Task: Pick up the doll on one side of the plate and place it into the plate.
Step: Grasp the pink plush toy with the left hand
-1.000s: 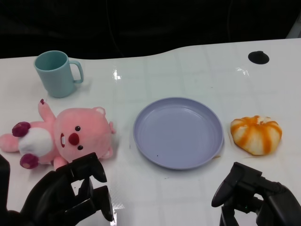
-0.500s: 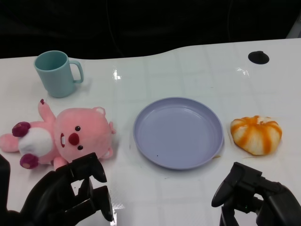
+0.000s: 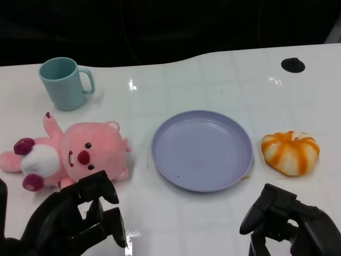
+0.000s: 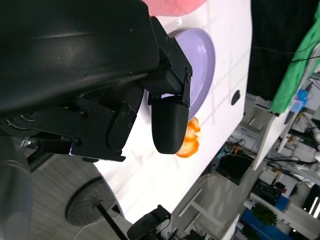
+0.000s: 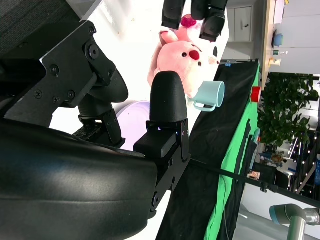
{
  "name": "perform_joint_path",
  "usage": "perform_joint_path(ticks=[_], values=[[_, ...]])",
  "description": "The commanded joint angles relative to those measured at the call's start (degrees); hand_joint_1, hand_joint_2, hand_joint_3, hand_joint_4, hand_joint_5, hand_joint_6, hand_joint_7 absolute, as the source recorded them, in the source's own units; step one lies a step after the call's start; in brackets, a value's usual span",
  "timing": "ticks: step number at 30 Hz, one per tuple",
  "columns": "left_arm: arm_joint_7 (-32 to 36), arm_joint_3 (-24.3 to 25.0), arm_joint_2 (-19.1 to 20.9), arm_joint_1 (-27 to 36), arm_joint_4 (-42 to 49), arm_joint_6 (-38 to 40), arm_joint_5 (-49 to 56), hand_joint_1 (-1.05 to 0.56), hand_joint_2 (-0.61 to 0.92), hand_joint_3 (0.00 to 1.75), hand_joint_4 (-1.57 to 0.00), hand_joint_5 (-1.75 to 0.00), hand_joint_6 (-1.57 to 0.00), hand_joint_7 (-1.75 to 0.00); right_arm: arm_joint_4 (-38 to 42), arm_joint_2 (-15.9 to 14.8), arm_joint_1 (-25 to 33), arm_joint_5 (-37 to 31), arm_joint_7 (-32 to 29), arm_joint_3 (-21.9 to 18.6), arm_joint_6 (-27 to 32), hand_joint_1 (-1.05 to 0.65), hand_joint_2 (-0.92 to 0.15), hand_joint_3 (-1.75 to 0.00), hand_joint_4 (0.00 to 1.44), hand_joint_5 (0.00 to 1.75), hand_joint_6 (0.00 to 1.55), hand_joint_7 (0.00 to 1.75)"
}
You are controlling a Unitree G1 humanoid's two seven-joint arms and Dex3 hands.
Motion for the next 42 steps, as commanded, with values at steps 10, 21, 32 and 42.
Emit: perform_joint_path(ticks=[10, 21, 32, 42], values=[[-1.87, 2.50, -1.43, -0.19, -2.37, -6.90, -2.79, -0.27, 0.69, 0.63, -0.66, -1.06, -0.79, -0.48, -0.33, -0.33, -0.23, -0.10, -0.25, -0.37, -0.27, 0.11, -0.42, -1.37, 0.71, 1.75, 0.62, 1.55], [-9.61, 1.62, 2.88, -1.72, 0.23, -27.57, 10.91, -0.54, 0.92, 0.16, -0.25, -0.77, -0.49, -0.03, -0.62, -0.18, 0.17, 0.13, -0.33, -0.23, -0.35, 0.10, -0.42, -1.37, 0.72, 1.75, 0.62, 1.55], [-8.14, 3.07, 12.17, -7.12, 5.19, -40.61, 29.93, -0.72, 0.92, 0.13, 0.00, -0.51, -0.24, 0.00, -0.21, -0.23, -0.52, 0.33, -0.24, -0.59, -0.26, 0.11, -0.42, -1.37, 0.72, 1.75, 0.62, 1.54], [-1.88, 2.63, 21.34, -9.16, 4.39, -41.78, 54.66, -0.71, 0.92, 0.05, 0.00, -0.29, -0.18, 0.00, -0.67, -0.28, -0.38, 0.21, -0.26, -0.48, 0.25, 0.10, -0.43, -1.36, 0.71, 1.75, 0.62, 1.54]])
